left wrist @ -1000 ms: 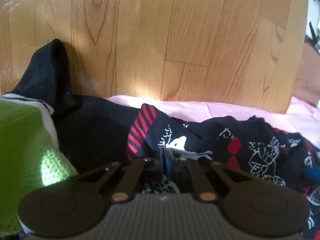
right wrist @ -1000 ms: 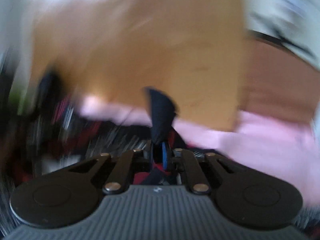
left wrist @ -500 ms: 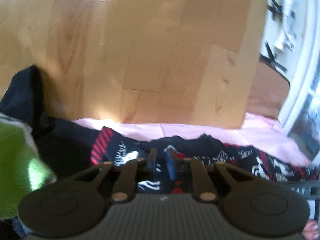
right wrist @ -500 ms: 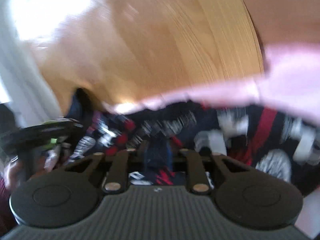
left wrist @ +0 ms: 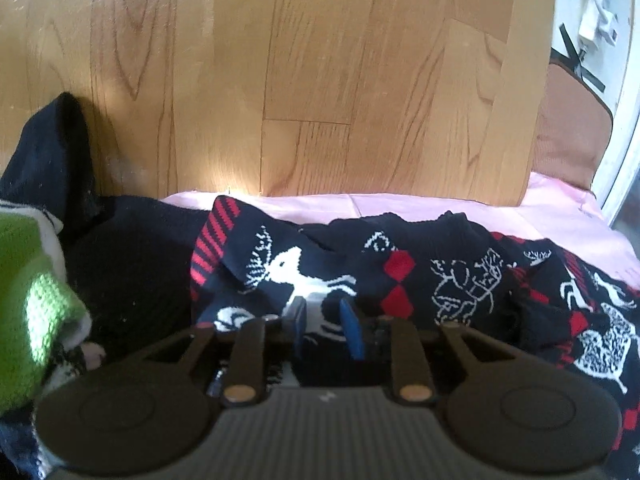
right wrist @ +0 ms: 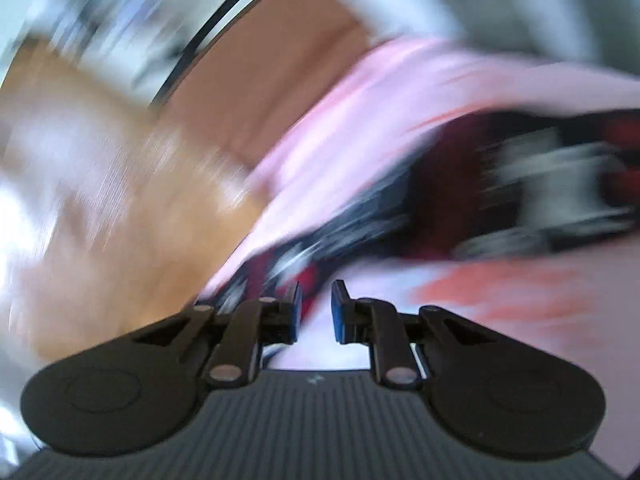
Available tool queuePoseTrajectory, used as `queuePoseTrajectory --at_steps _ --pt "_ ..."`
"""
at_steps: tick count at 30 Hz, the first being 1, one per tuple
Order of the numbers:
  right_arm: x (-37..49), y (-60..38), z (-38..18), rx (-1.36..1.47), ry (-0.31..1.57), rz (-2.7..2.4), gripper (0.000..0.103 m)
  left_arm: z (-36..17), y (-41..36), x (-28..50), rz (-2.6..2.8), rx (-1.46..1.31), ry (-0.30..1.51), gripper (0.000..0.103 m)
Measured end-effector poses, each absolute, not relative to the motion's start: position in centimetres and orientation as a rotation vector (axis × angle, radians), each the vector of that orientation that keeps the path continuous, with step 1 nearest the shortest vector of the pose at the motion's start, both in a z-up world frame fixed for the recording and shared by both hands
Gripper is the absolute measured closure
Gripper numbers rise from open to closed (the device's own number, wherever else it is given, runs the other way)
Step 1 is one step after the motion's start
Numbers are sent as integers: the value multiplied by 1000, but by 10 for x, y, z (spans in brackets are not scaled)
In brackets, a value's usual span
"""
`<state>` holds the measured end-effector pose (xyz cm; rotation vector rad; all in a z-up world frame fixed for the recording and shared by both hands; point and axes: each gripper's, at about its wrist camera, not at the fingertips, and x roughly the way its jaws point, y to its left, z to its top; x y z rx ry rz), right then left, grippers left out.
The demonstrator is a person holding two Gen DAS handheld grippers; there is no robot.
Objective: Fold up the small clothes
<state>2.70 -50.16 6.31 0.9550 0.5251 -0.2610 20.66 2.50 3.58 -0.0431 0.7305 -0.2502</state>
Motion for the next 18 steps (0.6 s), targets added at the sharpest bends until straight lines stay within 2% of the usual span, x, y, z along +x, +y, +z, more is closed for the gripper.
queuePoseTrajectory --at_steps 5,9,13,14,15,16,18 --pt "-49 -542 60 1166 454 -479 81 36 22 206 -250 -24 726 79" --pt "-59 -535 48 1229 440 -527 66 36 21 205 -246 -14 723 79" --pt "-53 -545 34 1247 327 -599 72 36 24 205 -237 -37 721 79" --pt "-48 -547 33 1228 310 -625 75 36 25 206 -240 -45 723 79" --pt "-42 -550 34 1192 317 -644 90 36 27 206 -243 -52 723 79" --pt "-34 -555 35 1141 343 -662 95 37 29 206 -247 -63 720 79" --pt "-23 -553 47 1098 331 -638 95 41 36 204 -266 -108 701 78"
